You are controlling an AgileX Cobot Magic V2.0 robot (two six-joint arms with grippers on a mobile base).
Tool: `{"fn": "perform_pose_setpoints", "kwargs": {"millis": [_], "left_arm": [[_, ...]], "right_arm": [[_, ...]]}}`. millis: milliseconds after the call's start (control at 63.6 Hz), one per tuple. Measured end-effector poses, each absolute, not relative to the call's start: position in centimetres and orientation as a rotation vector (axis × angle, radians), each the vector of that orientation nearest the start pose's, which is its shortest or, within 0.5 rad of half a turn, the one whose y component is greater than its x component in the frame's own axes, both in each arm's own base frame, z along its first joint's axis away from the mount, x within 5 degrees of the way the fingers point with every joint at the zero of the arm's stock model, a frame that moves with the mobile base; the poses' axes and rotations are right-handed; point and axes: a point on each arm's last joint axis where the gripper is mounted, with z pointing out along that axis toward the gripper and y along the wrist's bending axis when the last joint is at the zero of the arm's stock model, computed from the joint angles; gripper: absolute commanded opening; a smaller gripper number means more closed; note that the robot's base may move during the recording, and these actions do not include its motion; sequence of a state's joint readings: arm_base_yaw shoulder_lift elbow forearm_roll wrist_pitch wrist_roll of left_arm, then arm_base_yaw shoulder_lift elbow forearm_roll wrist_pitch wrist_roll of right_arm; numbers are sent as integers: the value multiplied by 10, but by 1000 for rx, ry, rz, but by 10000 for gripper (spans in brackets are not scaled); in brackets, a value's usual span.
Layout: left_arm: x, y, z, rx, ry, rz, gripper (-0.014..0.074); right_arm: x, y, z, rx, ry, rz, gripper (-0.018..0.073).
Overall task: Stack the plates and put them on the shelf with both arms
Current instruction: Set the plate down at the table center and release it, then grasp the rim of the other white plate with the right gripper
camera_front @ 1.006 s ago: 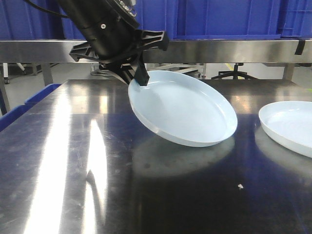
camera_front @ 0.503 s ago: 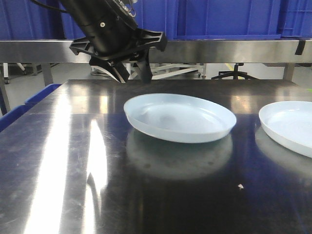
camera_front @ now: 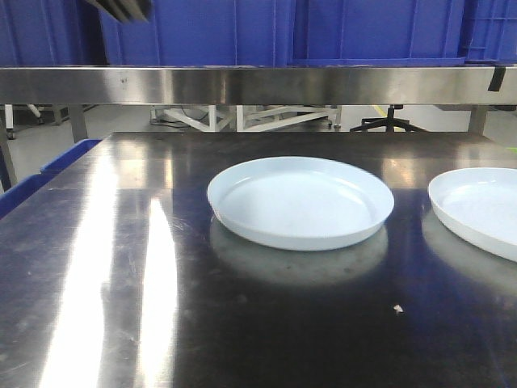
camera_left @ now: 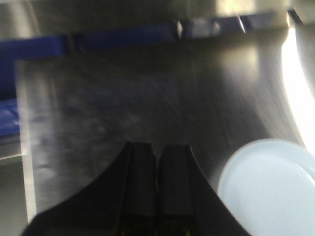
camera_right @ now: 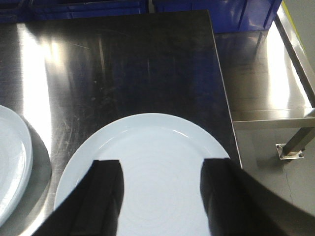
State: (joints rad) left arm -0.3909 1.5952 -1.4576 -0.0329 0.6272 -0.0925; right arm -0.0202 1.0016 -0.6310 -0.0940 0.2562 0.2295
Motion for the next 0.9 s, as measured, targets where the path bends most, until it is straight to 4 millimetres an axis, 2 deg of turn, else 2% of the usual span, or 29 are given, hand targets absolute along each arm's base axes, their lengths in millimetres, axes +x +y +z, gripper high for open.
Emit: {"fn": "perform_pose_setpoints", "kwargs": {"millis": [79,173,314,393,676,896], "left_arm": [[326,-113,367,248,2218,-263,84],[308,-85,366,175,2209,-226,83],[273,-51,351,80,2190,-179,83],[248,-35,333,33,2190,-154,83],[168,-20,276,-1,2176,-140,83],[126,-15,254,-13,2126,-160,83]], "right_arm": [[205,-6,286,181,2102,46,468],[205,-6,286,181,2102,46,468],[205,-6,286,181,2102,46,468],[205,-6,286,181,2102,46,468],[205,-6,286,181,2102,46,468],[205,-6,286,181,2102,46,468]]}}
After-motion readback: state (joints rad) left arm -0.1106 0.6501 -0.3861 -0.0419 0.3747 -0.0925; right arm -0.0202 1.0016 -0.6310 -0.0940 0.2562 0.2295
